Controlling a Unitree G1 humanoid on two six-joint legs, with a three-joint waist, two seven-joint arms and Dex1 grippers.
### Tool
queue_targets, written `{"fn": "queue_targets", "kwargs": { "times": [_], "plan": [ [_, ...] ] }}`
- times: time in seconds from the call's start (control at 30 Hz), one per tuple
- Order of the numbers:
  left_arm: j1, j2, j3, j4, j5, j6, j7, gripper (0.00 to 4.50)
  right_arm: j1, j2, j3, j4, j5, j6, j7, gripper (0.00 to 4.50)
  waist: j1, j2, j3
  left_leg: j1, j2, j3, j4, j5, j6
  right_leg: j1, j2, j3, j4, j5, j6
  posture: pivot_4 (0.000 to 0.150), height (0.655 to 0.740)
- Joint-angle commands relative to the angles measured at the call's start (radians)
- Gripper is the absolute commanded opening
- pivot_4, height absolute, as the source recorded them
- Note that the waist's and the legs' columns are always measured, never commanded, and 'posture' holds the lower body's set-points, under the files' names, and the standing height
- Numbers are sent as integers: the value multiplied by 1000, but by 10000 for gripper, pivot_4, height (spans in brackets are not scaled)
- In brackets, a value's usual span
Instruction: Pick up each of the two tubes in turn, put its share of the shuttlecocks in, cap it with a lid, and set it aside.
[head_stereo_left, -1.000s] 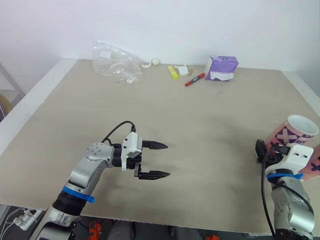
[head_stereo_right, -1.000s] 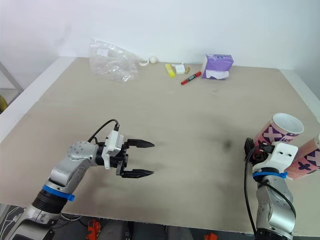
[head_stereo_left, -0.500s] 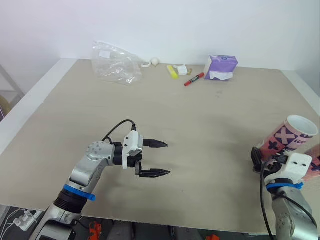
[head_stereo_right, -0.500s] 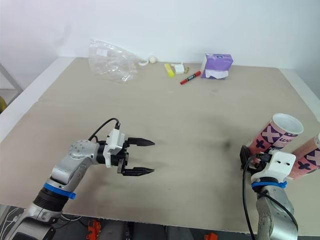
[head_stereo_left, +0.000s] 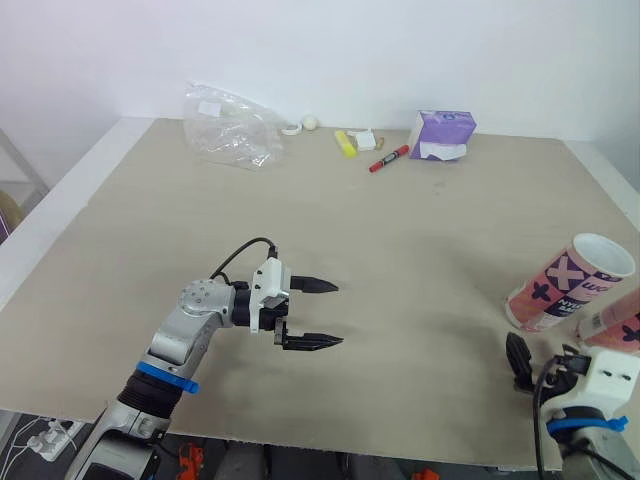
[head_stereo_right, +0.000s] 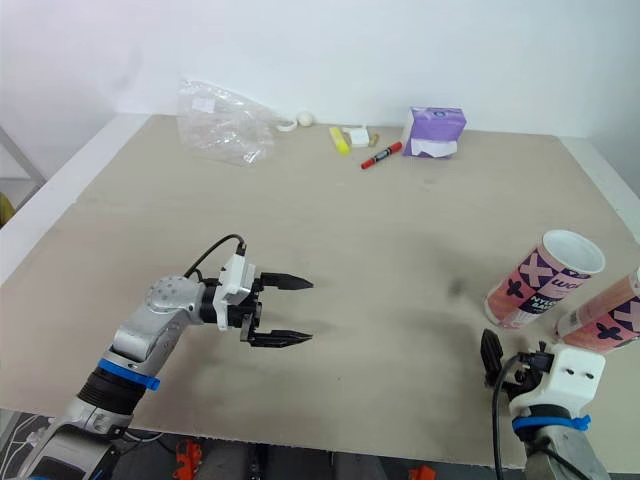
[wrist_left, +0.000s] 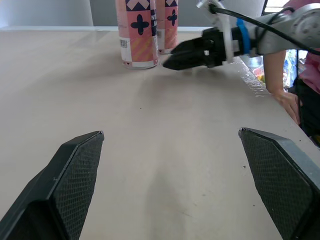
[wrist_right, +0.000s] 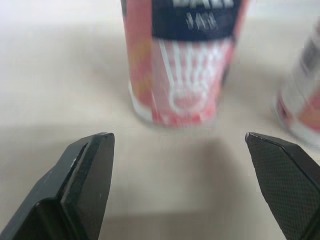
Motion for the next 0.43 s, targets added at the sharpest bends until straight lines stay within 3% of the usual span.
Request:
{"fn": "queue_targets", "kwargs": {
  "times": [0.03, 0.23, 0.43],
  "plan": [
    [-14, 14, 26, -1, 12, -4, 30, 45000, 62, -63, 37, -94, 2, -113, 177, 44770, 0, 1, 0, 0, 0, 0, 0, 0, 0, 0, 0, 0, 0, 0, 0, 1500, 7400],
    [6, 62, 53, -14, 19, 8, 61, 45000, -22, -226, 172, -119, 44, -136, 429, 44770, -4, -1, 2, 2, 3, 3, 0, 0, 0, 0, 0, 0, 0, 1, -1, 1500, 7400],
    [41, 152, 85, -15, 70, -6, 106, 45000, -310, -373, 322, 71, 27, -163, 651, 44770, -4, -6, 5, 4, 4, 5, -1, 0, -1, 0, 1, -1, 0, 2, -2, 1500, 7400]
  ]
}}
